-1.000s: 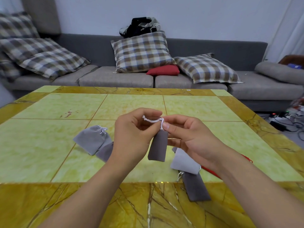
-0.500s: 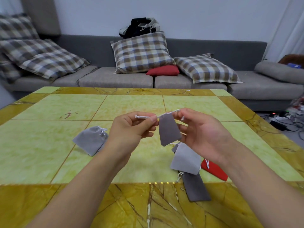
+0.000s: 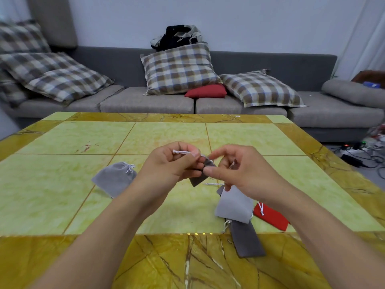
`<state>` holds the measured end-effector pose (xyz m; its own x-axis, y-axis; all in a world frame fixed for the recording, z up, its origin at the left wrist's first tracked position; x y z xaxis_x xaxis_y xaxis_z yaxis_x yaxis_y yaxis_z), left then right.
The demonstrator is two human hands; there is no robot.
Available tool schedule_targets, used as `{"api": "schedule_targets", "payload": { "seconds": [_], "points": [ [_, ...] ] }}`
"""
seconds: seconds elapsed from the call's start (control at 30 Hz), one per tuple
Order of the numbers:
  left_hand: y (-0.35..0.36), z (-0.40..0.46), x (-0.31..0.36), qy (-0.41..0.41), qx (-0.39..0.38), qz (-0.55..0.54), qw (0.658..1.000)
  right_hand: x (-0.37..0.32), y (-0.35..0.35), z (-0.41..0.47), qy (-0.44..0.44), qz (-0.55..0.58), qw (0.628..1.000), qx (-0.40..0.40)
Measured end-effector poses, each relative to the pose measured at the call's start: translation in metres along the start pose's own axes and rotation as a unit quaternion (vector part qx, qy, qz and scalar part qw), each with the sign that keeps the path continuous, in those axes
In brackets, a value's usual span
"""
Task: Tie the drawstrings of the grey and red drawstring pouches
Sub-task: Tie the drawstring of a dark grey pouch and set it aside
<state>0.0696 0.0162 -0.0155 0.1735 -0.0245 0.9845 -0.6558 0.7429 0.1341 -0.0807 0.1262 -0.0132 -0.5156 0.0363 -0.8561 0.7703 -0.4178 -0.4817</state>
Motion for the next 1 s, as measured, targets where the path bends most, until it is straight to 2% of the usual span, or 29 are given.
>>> {"api": "schedule_targets", "payload": {
  "seconds": [0.07,0.17,0.23,0.4,0.57,0.63,0.77,0.83,0.9,1.0],
  "points": [
    [0.000,0.001,-0.001,-0.004,0.006,0.021,1.000,0.004,0.001,0.001,-0.033,-0.106,0.994,0.016],
    [-0.004,0.004,-0.008,0.018,0.020,0.157,0.987,0.010,0.003,0.002,-0.042,-0.141,0.989,0.009],
    [-0.003,0.005,-0.012,0.029,0.002,0.233,0.972,0.010,0.006,0.002,-0.058,-0.168,0.984,0.009],
    [0.004,0.000,-0.020,0.061,-0.063,0.294,0.952,0.008,0.014,0.002,-0.102,-0.233,0.967,0.015],
    [-0.005,0.004,-0.019,0.099,-0.051,0.330,0.937,0.006,0.015,0.003,-0.109,-0.259,0.959,0.019],
    [-0.007,0.004,-0.016,0.096,-0.056,0.335,0.936,0.005,0.012,0.001,-0.094,-0.248,0.964,0.005],
    [-0.017,0.007,-0.010,0.045,-0.065,0.289,0.954,0.007,0.004,0.001,-0.026,-0.097,0.995,-0.022],
    [-0.019,0.006,-0.007,0.020,-0.070,0.296,0.953,0.008,0.005,0.002,-0.022,-0.078,0.996,-0.027],
    [-0.018,0.004,-0.006,0.017,-0.071,0.339,0.938,0.008,0.006,0.002,-0.025,-0.079,0.996,-0.033],
    [-0.016,0.002,-0.004,0.088,-0.061,0.421,0.901,0.009,0.006,0.001,-0.029,-0.103,0.994,-0.039]
  ]
}}
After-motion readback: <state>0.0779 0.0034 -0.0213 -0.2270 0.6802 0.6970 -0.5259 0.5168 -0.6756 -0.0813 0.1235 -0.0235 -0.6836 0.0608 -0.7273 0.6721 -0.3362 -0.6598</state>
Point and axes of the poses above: each hand's wrist, its own z-axis towards the middle knuckle, its own y-axis out of the palm, x = y × z, the point moved 1 cm from there along z, towards the middle knuckle, and after that the axes turned 1 degree about -z, right-handed, at the moved point
